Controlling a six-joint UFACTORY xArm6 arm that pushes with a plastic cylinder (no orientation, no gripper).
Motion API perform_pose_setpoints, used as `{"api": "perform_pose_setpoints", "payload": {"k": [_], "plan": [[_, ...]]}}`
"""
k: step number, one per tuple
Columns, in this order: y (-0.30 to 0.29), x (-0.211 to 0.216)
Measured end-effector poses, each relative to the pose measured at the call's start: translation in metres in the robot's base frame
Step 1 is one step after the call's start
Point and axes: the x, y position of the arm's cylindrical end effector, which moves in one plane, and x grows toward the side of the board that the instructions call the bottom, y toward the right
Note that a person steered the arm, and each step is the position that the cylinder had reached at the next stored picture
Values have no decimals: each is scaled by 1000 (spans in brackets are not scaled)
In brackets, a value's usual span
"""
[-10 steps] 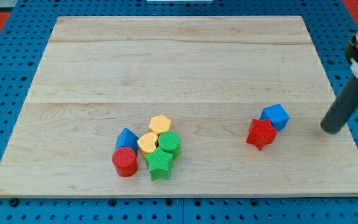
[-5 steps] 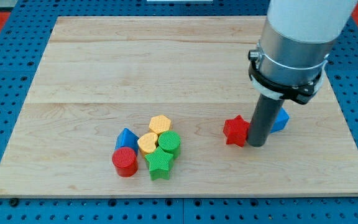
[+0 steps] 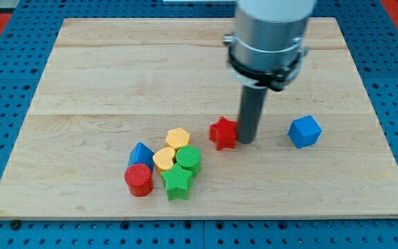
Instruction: Move red star above yellow hexagon
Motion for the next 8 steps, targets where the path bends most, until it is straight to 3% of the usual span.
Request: {"api": "perform_pose_setpoints", "payload": {"k": [1,5,7,8], "plan": [[-43,-3],[-40,12],[-75,11],[-88,-11]]}}
